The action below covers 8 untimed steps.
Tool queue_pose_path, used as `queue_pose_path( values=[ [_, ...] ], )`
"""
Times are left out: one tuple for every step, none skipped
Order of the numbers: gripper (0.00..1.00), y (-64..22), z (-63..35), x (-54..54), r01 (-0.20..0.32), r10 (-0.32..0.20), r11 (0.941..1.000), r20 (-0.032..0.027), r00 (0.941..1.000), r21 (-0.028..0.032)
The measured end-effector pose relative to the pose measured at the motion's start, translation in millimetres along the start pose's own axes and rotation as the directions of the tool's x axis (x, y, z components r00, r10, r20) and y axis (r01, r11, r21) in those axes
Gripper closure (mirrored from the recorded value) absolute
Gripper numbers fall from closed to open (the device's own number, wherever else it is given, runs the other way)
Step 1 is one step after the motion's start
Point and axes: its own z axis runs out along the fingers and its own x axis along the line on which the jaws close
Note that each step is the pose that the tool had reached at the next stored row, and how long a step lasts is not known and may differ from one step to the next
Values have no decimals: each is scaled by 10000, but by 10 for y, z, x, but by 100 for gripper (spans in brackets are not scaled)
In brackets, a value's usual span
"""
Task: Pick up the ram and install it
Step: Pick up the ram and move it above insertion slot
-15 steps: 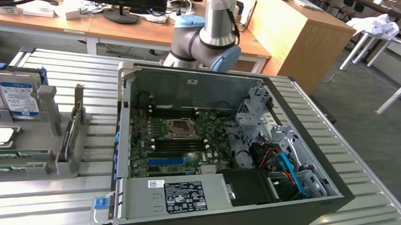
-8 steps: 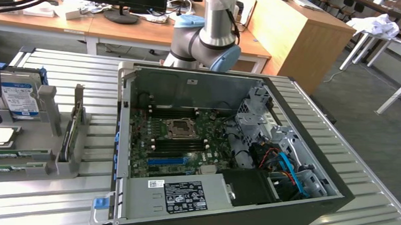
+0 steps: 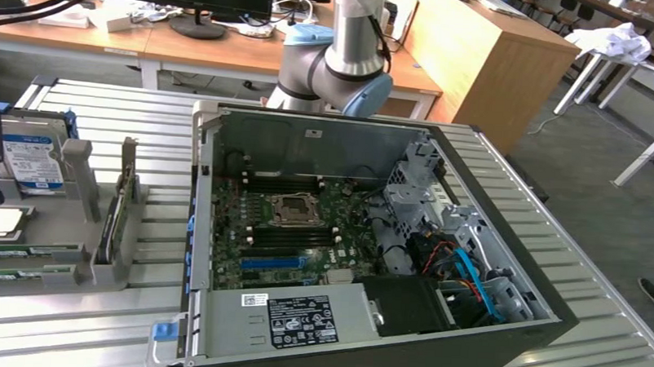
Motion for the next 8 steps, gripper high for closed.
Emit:
queue_pose_path(
  values=[
    [65,1,0,11,-1,1,10000,-1,10000,0],
    [65,1,-1,23,0,0,10000,0,10000,-1],
    [65,2,-1,34,-1,1,10000,0,10000,0],
    [65,2,-1,45,-1,1,10000,0,10000,0],
    [65,3,-1,57,-1,1,10000,0,10000,0],
    [65,3,-1,70,-1,1,10000,0,10000,0],
    [65,4,-1,83,-1,1,10000,0,10000,0],
    [65,4,-1,97,0,0,10000,0,10000,0]
  ],
)
